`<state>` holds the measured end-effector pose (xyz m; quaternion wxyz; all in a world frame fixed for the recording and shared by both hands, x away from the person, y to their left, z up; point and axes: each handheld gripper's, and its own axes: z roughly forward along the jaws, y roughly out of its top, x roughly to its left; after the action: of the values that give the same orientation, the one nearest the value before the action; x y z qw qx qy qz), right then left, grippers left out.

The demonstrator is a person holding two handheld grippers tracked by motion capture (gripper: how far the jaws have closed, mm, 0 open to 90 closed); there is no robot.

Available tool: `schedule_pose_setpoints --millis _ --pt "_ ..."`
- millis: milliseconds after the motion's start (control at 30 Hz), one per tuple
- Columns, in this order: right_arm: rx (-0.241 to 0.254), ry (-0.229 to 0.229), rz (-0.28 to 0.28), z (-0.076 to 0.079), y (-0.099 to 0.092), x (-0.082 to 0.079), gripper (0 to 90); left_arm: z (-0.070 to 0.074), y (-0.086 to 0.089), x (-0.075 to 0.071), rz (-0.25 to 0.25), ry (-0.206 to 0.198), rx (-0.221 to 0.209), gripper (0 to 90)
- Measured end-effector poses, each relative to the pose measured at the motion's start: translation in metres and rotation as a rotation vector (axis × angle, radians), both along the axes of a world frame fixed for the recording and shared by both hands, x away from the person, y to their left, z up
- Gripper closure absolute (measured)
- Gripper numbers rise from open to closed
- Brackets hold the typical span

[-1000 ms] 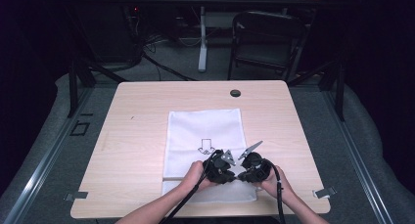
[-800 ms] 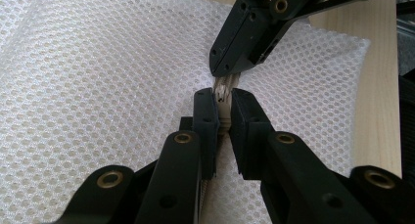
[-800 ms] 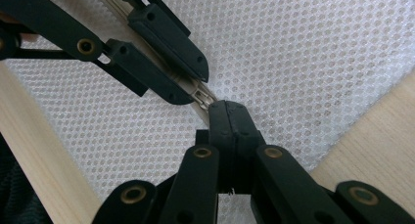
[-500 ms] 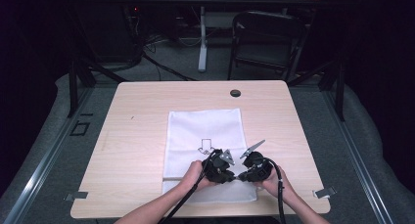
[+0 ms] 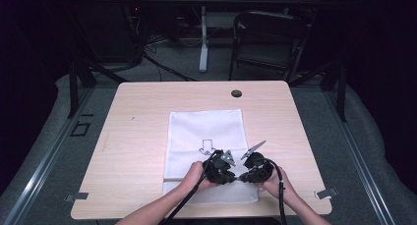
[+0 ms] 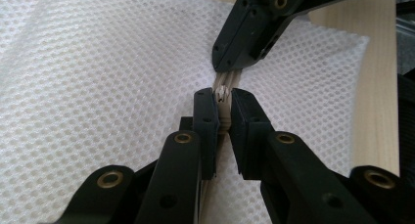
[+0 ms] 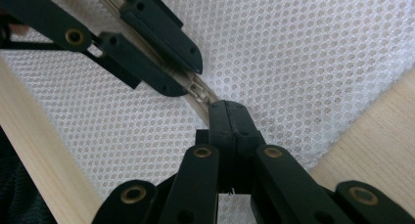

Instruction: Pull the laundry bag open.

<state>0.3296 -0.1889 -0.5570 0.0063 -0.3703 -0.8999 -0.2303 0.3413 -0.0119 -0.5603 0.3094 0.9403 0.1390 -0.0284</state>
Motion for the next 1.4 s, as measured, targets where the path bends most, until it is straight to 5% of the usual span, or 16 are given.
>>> schedule_pose_setpoints --millis 767,1400 --pt "-0.006 0.021 0.011 0.001 -0.001 0.001 90.0 0.001 0.005 0.0 0.003 0.0 -0.015 81.7" --pt "-0.002 0.012 -0.003 0.0 -0.002 0.001 90.0 0.006 0.028 0.0 0.012 0.011 -0.001 81.7"
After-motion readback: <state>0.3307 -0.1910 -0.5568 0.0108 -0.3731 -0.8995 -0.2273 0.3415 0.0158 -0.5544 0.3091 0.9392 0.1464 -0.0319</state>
